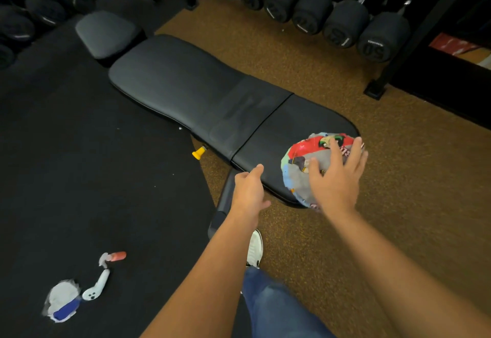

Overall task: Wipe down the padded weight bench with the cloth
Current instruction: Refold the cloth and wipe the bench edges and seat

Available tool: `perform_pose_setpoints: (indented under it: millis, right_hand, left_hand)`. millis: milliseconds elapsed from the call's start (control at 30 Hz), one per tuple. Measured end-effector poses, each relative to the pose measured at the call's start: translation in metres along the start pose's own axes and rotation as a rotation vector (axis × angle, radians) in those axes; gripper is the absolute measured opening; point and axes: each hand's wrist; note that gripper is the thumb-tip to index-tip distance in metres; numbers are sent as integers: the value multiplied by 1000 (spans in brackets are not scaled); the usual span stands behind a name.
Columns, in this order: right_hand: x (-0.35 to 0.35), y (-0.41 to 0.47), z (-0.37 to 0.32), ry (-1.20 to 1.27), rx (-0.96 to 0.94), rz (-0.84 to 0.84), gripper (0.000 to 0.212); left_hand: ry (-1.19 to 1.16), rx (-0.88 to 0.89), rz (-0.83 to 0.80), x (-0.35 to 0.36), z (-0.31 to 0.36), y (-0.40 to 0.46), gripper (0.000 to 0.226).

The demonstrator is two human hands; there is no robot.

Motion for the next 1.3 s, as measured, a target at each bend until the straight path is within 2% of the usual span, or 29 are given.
perform_pose_setpoints:
  millis: [133,267,367,567,667,800,867,933,1033,1133,1300]
  right_hand:
    - [-3,56,-26,-401,-31,-124,64]
    - [29,58,-68,-511,-196,-208,63]
    - [47,40,-86,-438,-330,-210,54]
    - [55,49,-109,-150,-424,-233,24]
    - [54,63,-124,-54,-457,-260,24]
    - [50,77,-146,16,-518,-354,28]
    - [46,82,-159,58,-550,-396,27]
    - [41,89,-174,113,-570,-418,26]
    - [35,98,-198,203,-591,-428,27]
    - [31,106,-225,254,-606,-462,27]
    - [36,119,-269,302,-663,-475,30]
  left_hand:
    - [74,-31,27,-20,12,13,34]
    - [160,-19,27,-36,29,28,26]
    - [165,-25,-7,-42,41,33,25]
    - [145,-60,-85,-62,59,42,11]
    - [193,-22,0,-75,79,51,8]
    - [132,34,47,-85,108,60,13]
    - [135,52,-2,-88,121,61,18]
    - [155,59,-67,-91,133,59,32]
    - [176,96,-93,-100,151,58,44]
    - [146,141,-74,-115,172,60,40]
    - [157,255,61,-153,202,66,30]
Point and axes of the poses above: each hand's wrist, its own y-axis towards the middle knuckle, its own x-axis out of the palm, z = x × y, and after that the axes turned 12 degrees about -z, right-handed
